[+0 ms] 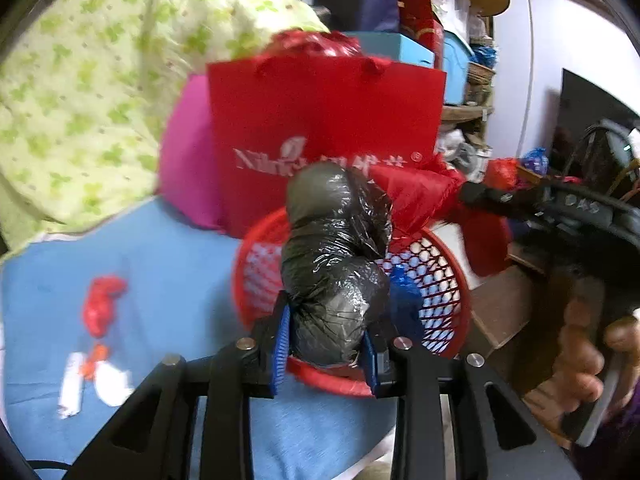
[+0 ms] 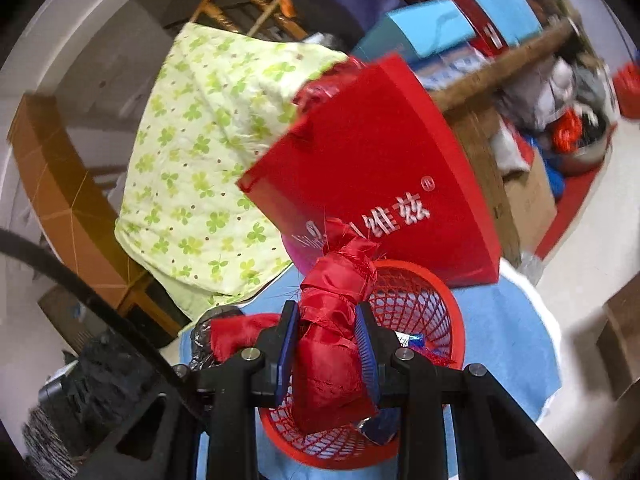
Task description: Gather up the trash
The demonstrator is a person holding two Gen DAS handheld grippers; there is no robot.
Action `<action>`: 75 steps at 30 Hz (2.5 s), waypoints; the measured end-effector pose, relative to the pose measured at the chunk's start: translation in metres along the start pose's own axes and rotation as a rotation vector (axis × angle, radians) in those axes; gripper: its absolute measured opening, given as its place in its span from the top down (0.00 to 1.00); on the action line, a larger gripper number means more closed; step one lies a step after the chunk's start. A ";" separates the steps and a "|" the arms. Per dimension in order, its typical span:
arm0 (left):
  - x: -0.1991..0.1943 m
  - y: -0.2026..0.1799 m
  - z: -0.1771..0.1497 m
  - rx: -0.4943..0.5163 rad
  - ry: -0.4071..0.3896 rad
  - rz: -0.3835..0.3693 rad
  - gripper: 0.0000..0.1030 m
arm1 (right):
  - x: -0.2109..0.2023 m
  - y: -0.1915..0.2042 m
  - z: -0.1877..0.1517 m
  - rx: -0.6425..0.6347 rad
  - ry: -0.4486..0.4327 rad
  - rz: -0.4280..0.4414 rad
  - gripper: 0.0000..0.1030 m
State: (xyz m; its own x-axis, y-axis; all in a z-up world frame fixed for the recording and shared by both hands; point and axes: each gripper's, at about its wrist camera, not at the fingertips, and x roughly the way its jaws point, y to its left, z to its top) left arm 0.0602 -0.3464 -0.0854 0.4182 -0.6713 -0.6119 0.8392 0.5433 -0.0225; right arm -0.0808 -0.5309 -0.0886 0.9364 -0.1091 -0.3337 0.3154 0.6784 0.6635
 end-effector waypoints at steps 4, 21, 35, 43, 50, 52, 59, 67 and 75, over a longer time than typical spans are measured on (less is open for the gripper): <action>0.018 0.003 -0.003 -0.012 0.031 0.001 0.47 | 0.026 -0.022 -0.004 0.097 0.055 0.030 0.63; -0.063 0.147 -0.113 -0.206 0.052 0.290 0.39 | 0.015 0.088 -0.028 -0.178 0.033 0.159 0.29; -0.067 0.283 -0.183 -0.461 0.094 0.468 0.39 | 0.133 0.201 -0.135 -0.386 0.386 0.202 0.29; -0.022 0.313 -0.176 -0.470 0.095 0.387 0.39 | 0.232 0.204 -0.186 -0.375 0.577 0.145 0.29; 0.011 0.342 -0.170 -0.484 0.128 0.351 0.39 | 0.302 0.204 -0.216 -0.378 0.656 0.093 0.29; 0.019 0.347 -0.167 -0.482 0.133 0.326 0.39 | 0.317 0.206 -0.222 -0.374 0.670 0.087 0.29; 0.045 0.367 -0.175 -0.527 0.206 0.277 0.56 | 0.355 0.200 -0.253 -0.364 0.764 0.054 0.60; 0.010 0.353 -0.178 -0.545 0.122 0.330 0.62 | 0.302 0.190 -0.229 -0.342 0.672 0.078 0.64; -0.057 0.282 -0.162 -0.495 -0.002 0.382 0.62 | 0.210 0.192 -0.179 -0.365 0.535 0.113 0.64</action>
State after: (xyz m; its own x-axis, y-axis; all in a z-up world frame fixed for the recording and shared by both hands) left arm 0.2168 -0.0734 -0.1850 0.6582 -0.3843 -0.6474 0.3701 0.9140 -0.1663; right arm 0.1488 -0.2936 -0.1508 0.7252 0.2899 -0.6245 0.0590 0.8776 0.4758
